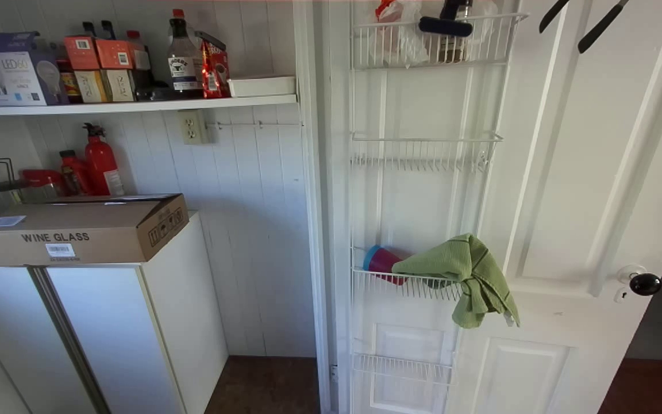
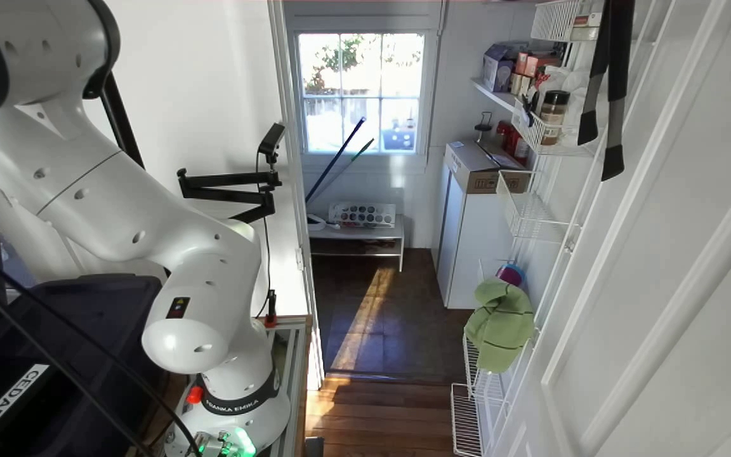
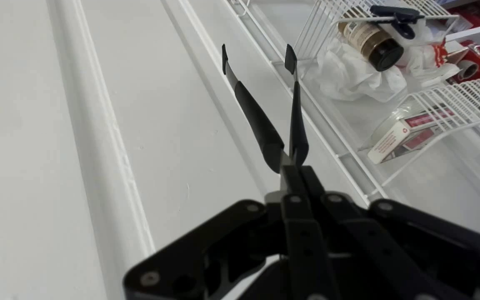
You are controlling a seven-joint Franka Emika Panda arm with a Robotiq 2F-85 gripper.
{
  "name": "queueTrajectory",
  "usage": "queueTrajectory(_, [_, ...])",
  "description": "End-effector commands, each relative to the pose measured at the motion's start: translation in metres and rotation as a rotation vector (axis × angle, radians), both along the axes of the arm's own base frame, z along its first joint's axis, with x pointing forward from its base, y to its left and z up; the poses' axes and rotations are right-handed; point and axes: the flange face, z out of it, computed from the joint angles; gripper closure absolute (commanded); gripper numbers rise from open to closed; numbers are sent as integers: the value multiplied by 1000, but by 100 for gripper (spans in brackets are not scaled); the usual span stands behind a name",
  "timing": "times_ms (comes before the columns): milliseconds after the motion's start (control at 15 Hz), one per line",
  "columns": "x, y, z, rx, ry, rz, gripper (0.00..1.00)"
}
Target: Remove the clamps tong from the second to top closet wire rack shelf and put it on the top shelf of the closet door wire rack
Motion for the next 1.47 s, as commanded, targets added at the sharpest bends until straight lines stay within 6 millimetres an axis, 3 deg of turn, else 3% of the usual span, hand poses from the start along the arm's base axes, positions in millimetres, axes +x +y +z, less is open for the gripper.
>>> queueTrajectory(0, [0,-1,24,11,-13,-8,99])
queueTrajectory(800, [7,6,37,99,2,-6,99])
queueTrajectory(1400, [24,22,22,140,63,5,99])
